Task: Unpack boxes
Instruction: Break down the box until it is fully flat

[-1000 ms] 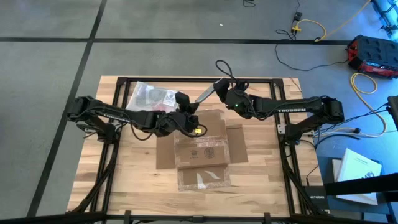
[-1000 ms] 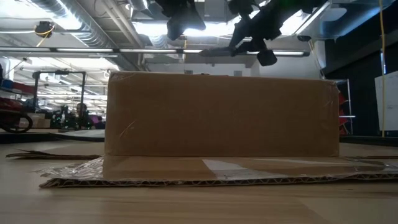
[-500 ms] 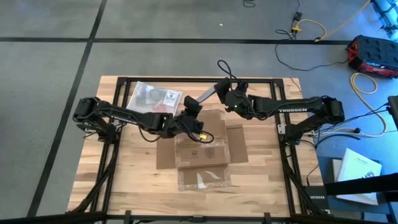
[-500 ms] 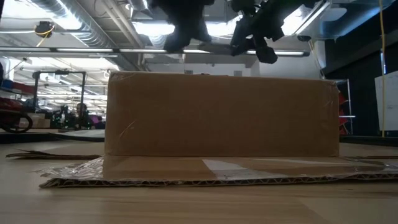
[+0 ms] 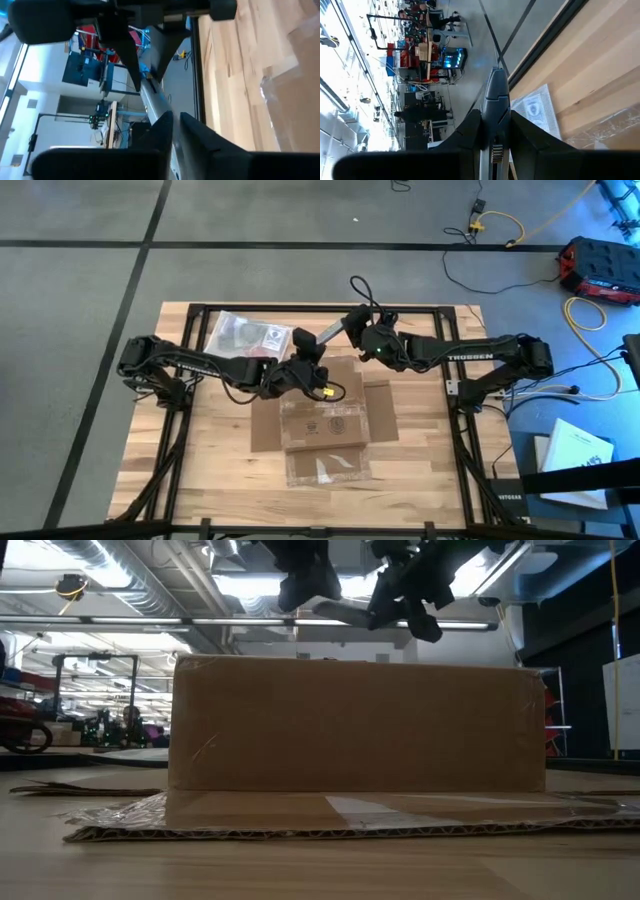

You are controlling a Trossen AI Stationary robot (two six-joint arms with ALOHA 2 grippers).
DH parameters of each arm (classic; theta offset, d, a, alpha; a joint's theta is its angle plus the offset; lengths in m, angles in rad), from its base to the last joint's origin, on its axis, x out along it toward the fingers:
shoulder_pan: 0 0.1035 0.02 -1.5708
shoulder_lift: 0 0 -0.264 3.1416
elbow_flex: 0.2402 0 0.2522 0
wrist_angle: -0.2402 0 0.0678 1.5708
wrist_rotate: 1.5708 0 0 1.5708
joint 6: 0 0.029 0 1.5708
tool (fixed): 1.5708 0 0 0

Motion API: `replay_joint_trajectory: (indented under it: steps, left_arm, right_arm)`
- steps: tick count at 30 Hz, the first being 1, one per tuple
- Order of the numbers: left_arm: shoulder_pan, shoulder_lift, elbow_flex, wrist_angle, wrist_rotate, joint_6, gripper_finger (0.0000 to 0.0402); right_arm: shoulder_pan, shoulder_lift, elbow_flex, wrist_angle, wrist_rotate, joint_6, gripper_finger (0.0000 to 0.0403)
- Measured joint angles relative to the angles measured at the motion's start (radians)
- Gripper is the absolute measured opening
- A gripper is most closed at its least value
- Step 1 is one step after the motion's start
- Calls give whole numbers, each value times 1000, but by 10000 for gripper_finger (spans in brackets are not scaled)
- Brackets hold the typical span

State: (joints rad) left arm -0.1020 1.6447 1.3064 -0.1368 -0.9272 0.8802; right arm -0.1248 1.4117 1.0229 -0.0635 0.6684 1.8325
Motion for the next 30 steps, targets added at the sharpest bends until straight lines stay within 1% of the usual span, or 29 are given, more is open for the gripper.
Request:
replay_joint_trajectory:
  steps: [2,6,10,14,18,24,30]
  left_arm:
    - [1,0,0,2,-13,0,56]
    - [-6,0,0,13,-42,-14,126]
    - [-10,0,0,15,-45,-20,194]
    - [9,3,-7,4,-49,-14,240]
    - [36,3,-7,-6,-52,-13,261]
    - [60,9,-7,-6,-53,-17,265]
    - [79,18,-9,-4,-52,-21,265]
  right_arm:
    - [0,0,0,0,-6,0,55]
    - [0,0,0,0,-7,-3,55]
    - [0,0,0,26,-8,0,55]
    - [-2,0,0,84,-59,5,55]
    - [0,0,0,49,-83,45,55]
    - [0,0,-1,80,-88,47,55]
    - [0,36,4,142,-141,45,55]
